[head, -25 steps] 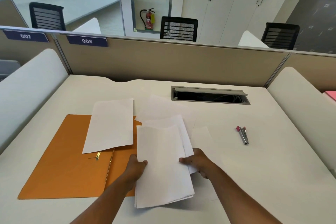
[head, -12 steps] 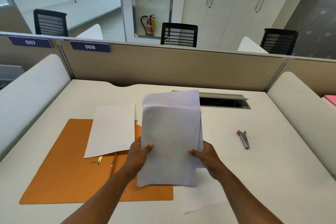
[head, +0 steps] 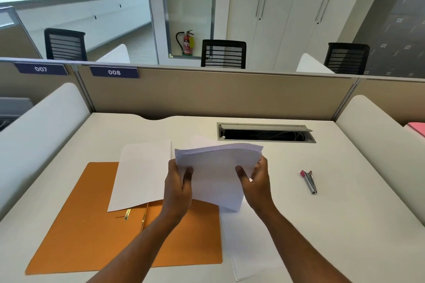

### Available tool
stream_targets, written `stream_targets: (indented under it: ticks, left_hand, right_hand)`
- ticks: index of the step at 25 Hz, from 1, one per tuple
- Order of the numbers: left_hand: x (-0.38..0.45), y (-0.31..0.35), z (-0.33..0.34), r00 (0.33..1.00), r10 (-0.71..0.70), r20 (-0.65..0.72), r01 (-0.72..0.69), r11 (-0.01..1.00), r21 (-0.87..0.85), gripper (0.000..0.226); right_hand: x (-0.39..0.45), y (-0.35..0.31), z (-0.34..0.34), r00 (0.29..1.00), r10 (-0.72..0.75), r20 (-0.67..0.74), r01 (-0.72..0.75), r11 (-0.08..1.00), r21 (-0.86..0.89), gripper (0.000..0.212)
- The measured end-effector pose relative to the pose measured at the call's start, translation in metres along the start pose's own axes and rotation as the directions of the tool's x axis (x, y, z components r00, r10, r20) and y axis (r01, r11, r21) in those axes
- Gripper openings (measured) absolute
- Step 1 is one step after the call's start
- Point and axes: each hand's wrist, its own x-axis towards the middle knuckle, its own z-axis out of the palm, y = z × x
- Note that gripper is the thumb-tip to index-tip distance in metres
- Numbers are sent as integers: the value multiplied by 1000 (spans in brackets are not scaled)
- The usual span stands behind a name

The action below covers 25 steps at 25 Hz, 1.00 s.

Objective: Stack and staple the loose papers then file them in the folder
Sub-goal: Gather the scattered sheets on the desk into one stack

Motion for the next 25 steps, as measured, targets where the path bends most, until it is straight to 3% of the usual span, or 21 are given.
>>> stream_targets:
  ticks: [3, 6, 10, 13, 16, 19, 22, 25]
  left_hand:
    - [-3, -3, -1, 1000, 7, 13, -7, 1000, 16, 24]
    - [-1, -5, -2, 1000, 6, -25, -5, 1000, 28, 14]
    - [-21, -30, -5, 990, -136, 35, 135, 990, 30, 14]
    - [-46, -48, -2, 970, -225, 87, 220, 973, 66, 24]
    - [-49, -54, -2, 962, -268, 54, 260, 958, 125, 23]
    - [-38, -61, -11, 932, -362, -24, 360, 913, 190, 19]
    - [-37, -72, -23, 893, -451, -11, 433, 852, 294, 21]
    - [-48, -84, -30, 831, -556, 20, 522, 790, 322, 27]
  right_hand:
    - [-6, 4, 12, 997, 53, -53, -56, 996, -63, 33]
    - [-7, 6, 18, 995, 7, -97, -11, 999, -43, 20]
    - [-23, 39, 24, 995, 100, -4, -101, 994, -33, 32]
    - [-38, 73, 23, 987, 163, 15, -161, 984, -71, 27]
    - [-34, 80, 18, 984, 175, 36, -163, 962, -221, 36]
    - [-27, 91, 7, 975, 216, 51, -164, 858, -486, 57]
    - [-30, 110, -10, 951, 306, 56, -166, 651, -741, 67]
    - [-37, 128, -18, 937, 341, 72, -124, 519, -846, 80]
